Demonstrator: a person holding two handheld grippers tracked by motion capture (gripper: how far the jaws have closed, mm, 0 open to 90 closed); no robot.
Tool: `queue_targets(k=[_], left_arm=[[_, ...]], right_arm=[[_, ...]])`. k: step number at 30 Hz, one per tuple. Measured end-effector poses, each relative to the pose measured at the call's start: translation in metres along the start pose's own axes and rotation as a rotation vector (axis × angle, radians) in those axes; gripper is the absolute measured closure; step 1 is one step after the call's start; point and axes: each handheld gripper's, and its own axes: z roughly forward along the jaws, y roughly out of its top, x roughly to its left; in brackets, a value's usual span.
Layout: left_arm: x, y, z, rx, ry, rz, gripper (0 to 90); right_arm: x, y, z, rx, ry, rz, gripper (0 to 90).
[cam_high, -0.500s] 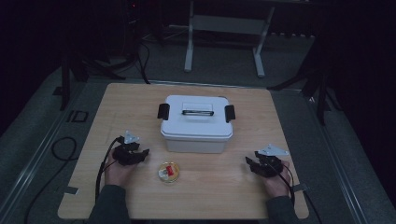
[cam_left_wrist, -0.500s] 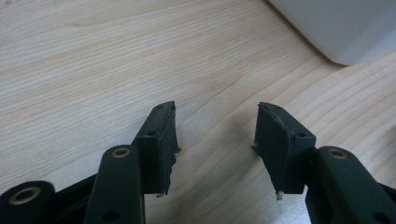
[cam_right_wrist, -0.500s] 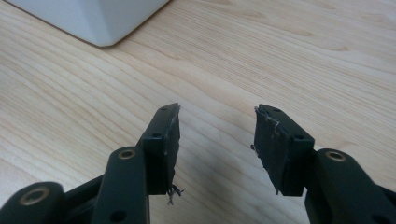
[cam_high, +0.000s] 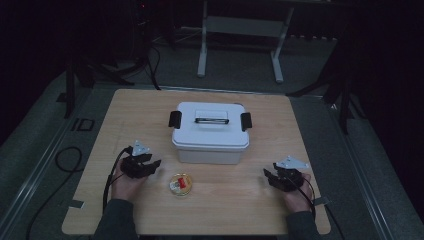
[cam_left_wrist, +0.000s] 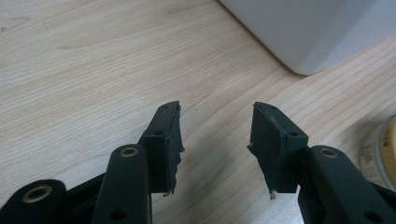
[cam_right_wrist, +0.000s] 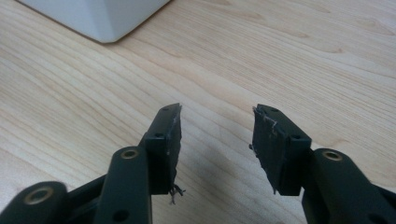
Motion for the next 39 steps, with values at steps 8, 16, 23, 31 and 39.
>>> queue_targets(k=[8,16,23,31,39], left_arm=[[-0.006,0.003,-0.009,-0.01,-0.02,0.017,52.6],[-0.012,0.006,-0.013,-0.012,-0.045,0.039,52.3],[-0.02,0.011,-0.019,-0.023,-0.075,0.073,53.9],[-0.034,0.016,-0.021,-0.031,-0.124,0.109,57.3],[-0.054,0.021,-0.02,-0.023,-0.165,0.17,60.1]], right_arm=[[-0.001,0.0,-0.003,-0.018,-0.004,0.014,50.1],[0.001,0.0,-0.003,-0.016,0.001,0.012,47.5],[0.003,0.0,-0.003,-0.012,-0.002,0.0,46.3],[0.004,-0.001,-0.002,-0.008,-0.002,-0.003,44.3],[0.005,-0.001,-0.003,-0.01,0.009,-0.006,42.9]])
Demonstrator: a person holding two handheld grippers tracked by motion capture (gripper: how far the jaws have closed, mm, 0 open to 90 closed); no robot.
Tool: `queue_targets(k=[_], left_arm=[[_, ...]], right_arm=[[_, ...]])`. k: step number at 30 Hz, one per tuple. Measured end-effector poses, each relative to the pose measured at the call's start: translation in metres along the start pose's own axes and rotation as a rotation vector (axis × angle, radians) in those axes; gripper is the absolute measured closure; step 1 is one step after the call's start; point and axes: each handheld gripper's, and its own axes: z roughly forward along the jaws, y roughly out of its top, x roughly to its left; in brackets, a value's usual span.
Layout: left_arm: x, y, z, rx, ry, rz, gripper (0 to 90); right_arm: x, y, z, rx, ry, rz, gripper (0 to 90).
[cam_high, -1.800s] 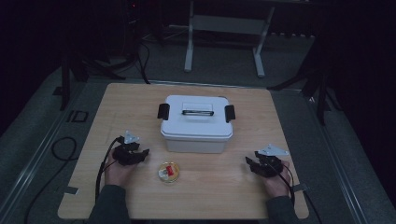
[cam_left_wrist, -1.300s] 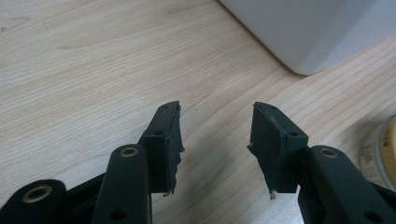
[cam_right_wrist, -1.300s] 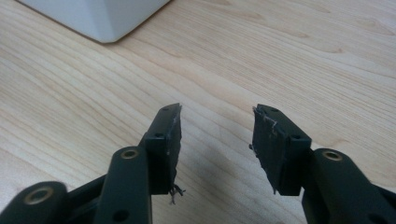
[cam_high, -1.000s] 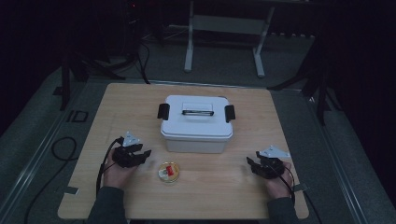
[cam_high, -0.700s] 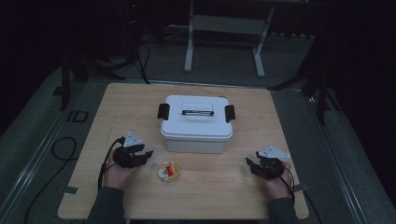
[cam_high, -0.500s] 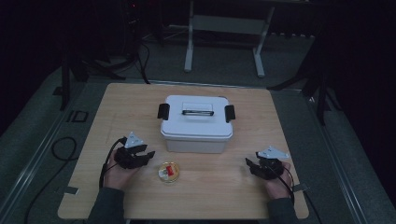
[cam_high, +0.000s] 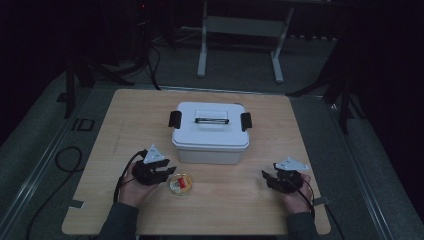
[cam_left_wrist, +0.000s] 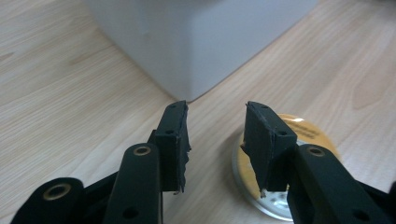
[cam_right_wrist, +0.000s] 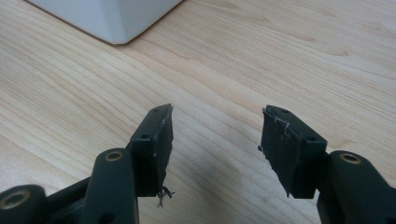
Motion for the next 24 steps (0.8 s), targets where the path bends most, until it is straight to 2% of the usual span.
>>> queue_targets(k=[9,11,17,24], left_arm=[[-0.023,0.007,0.008,0.006,-0.061,0.06,62.3],[-0.026,0.008,0.009,0.005,-0.07,0.062,63.3],[-0.044,0.013,0.018,0.026,-0.118,0.109,66.9],[-0.054,0.015,0.024,0.046,-0.135,0.139,71.5]], right_arm=[[0.0,0.0,0.0,-0.003,0.007,0.003,42.4],[0.0,0.0,0.0,-0.003,0.007,0.002,42.4],[0.0,0.0,-0.001,-0.004,0.008,0.0,42.1],[0.002,0.001,0.0,-0.001,0.012,-0.005,41.9]])
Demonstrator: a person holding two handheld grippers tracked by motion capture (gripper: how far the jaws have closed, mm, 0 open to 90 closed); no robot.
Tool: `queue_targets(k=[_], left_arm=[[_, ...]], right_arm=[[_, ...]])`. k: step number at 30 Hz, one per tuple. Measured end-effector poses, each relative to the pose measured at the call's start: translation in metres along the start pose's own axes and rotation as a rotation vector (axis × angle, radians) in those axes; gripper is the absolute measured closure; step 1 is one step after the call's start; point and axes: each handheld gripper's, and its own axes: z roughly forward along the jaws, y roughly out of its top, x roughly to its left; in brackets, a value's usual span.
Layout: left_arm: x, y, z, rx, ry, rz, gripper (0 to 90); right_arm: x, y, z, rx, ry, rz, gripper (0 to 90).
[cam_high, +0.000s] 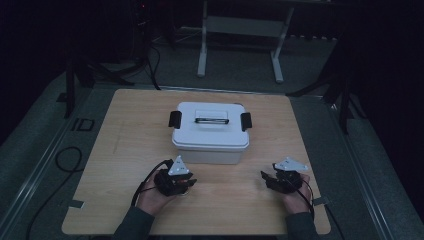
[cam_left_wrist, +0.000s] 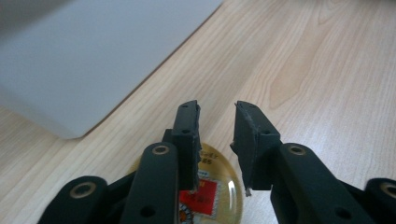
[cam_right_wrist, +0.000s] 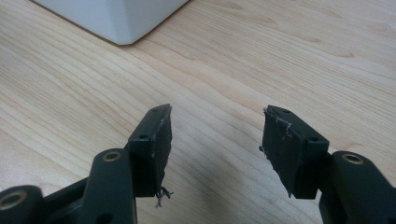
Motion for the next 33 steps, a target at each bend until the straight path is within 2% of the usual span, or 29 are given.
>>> queue_targets(k=[6,17,25,33], left_arm=[[-0.005,0.0,0.007,0.013,0.003,0.014,73.1],[-0.009,-0.003,0.019,0.063,-0.004,0.04,86.5],[-0.005,-0.006,0.015,0.073,0.015,0.033,89.6],[-0.006,-0.012,0.005,0.08,0.013,0.032,89.8]], right_arm=[[0.0,0.0,0.0,0.0,0.002,-0.003,41.7],[0.0,0.0,-0.001,-0.005,0.001,0.001,41.6],[-0.001,0.0,-0.002,-0.007,0.001,0.0,41.6],[-0.001,0.0,-0.003,-0.011,0.002,0.002,41.5]])
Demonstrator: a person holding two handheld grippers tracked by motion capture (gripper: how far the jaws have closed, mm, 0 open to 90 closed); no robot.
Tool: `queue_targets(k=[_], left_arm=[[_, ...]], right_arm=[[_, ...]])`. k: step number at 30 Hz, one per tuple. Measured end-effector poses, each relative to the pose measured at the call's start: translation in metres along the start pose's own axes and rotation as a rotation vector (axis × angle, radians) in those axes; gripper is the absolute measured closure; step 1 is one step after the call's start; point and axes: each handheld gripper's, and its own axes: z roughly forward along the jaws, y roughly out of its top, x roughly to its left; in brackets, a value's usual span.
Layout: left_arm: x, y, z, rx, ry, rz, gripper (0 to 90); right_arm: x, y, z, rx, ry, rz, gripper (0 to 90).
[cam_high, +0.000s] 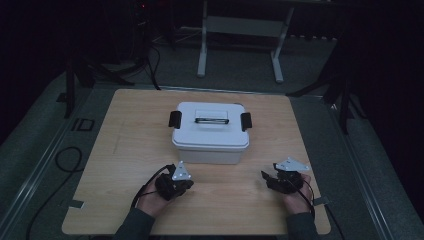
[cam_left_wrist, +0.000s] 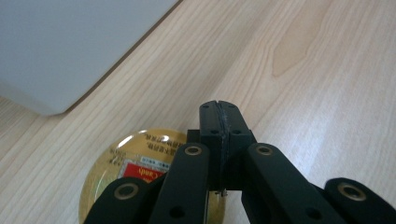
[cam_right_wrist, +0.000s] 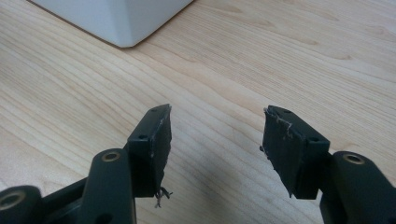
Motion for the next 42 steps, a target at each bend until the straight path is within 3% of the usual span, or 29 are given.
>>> queue_targets(k=[5,18,21,24,29,42], left_arm=[[0.001,-0.005,-0.008,0.01,0.002,0.002,89.8],[0.015,-0.018,-0.02,0.01,0.054,-0.054,89.8],[0.021,-0.017,-0.02,0.004,0.061,-0.071,89.8],[0.025,-0.011,-0.018,-0.012,0.069,-0.063,89.7],[0.03,0.0,-0.008,0.023,0.079,-0.039,89.7],[0.038,-0.016,-0.017,0.016,0.091,-0.082,89.8]], right_arm=[[0.001,-0.001,-0.001,-0.005,0.003,0.001,41.4],[0.002,0.0,-0.001,-0.003,0.009,-0.004,41.4],[0.002,0.0,-0.001,-0.004,0.011,-0.004,41.4],[0.002,0.0,-0.001,-0.002,0.01,-0.006,41.4],[0.002,-0.001,-0.001,-0.002,0.01,-0.007,41.3],[0.001,-0.001,-0.002,-0.005,0.01,-0.003,41.3]])
